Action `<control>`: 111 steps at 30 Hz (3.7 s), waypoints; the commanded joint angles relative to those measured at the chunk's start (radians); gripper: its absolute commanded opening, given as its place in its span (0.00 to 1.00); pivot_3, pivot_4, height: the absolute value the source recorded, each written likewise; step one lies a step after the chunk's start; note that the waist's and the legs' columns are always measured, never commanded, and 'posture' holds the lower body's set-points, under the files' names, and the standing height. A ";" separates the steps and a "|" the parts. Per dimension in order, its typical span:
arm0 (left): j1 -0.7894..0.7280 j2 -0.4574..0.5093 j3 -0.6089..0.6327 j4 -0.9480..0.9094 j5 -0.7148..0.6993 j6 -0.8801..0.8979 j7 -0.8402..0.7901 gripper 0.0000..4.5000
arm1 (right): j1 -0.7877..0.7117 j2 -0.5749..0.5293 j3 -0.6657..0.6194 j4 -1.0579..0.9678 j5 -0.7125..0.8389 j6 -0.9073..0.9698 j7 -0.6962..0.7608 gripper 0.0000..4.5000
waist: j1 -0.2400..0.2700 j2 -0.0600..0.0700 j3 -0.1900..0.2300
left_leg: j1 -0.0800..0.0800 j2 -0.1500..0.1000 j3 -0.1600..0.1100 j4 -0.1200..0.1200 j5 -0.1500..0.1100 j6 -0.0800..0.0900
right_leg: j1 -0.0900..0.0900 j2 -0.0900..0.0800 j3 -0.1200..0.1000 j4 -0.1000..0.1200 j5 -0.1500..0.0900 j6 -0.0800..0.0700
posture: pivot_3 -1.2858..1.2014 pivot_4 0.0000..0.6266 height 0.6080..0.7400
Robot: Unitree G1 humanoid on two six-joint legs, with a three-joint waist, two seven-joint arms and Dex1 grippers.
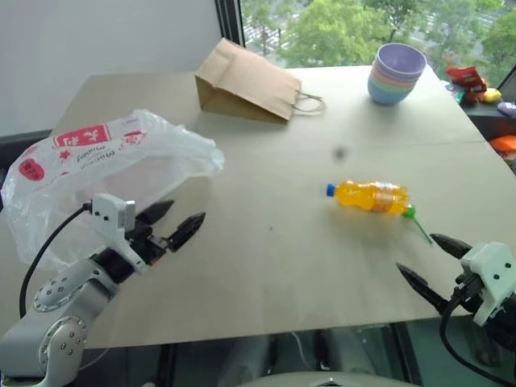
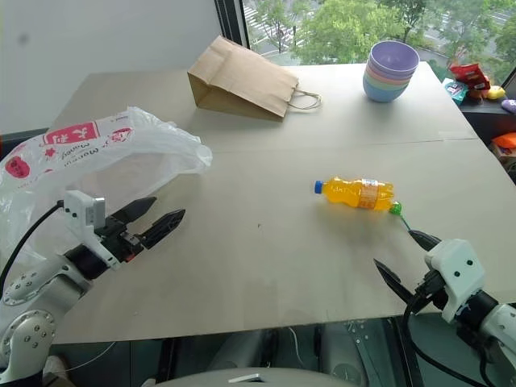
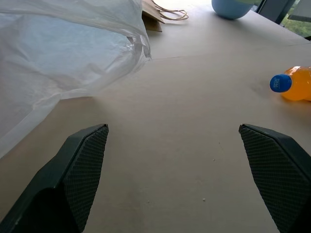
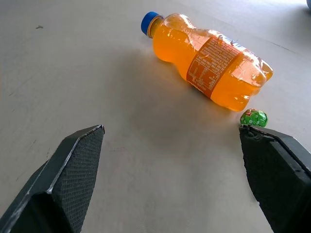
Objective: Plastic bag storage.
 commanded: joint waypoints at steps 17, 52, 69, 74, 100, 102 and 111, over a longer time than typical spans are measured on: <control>-0.186 0.048 0.001 0.008 0.489 -0.296 0.272 0.99 | -0.363 -0.042 0.222 -0.077 0.093 -0.029 0.085 1.00 | 0.000 -0.002 -0.001 | -0.001 0.000 0.000 0.000 0.000 0.000 | -0.002 0.001 0.000 0.001 0.000 0.000 | 0.52 0.24 1.00; -0.388 0.215 -0.181 0.357 0.895 -0.188 0.242 0.88 | -0.526 -0.041 0.228 -0.070 0.336 -0.040 0.076 1.00 | 0.000 -0.005 -0.002 | -0.003 -0.001 0.000 0.000 0.000 0.000 | -0.003 0.000 -0.001 0.002 0.000 0.000 | 0.52 0.24 1.00; -0.678 0.095 -0.206 0.201 0.659 0.078 0.143 0.01 | -0.585 -0.209 0.359 0.181 -0.166 -0.017 -0.009 1.00 | -0.002 -0.007 -0.003 | -0.009 -0.001 -0.001 0.008 0.000 0.000 | -0.007 0.000 -0.003 0.005 0.000 0.000 | 0.52 0.24 1.00; -0.753 0.050 -0.225 0.179 0.617 0.177 0.161 0.01 | -0.738 -0.274 0.447 0.322 -0.287 0.058 0.027 1.00 | -0.007 -0.007 -0.003 | -0.009 -0.001 0.001 0.014 0.000 0.000 | -0.010 0.000 0.001 0.015 0.000 0.000 | 0.52 0.24 1.00; -1.043 -0.238 -0.174 0.251 0.486 0.420 0.357 0.00 | -1.074 -0.179 0.534 0.426 -0.194 0.429 0.321 0.69 | -0.028 -0.008 -0.002 | -0.028 -0.002 -0.001 0.023 0.001 -0.002 | -0.028 0.000 -0.002 0.020 0.001 0.000 | 0.52 0.24 1.00; -1.057 -0.249 -0.188 0.268 0.487 0.427 0.362 0.00 | -1.064 -0.165 0.525 0.308 -0.124 0.544 0.310 0.69 | -0.028 -0.009 -0.002 | -0.037 -0.002 -0.004 0.030 0.001 -0.002 | -0.032 0.000 -0.005 0.022 0.001 0.000 | 0.52 0.24 1.00; -1.113 -0.265 -0.265 0.325 0.453 0.427 0.313 0.00 | -1.207 0.026 0.589 0.167 0.070 0.931 0.153 0.69 | -0.028 -0.009 -0.002 | -0.037 -0.005 -0.005 0.035 0.002 -0.002 | -0.034 -0.002 -0.004 0.033 0.001 0.000 | 0.52 0.24 1.00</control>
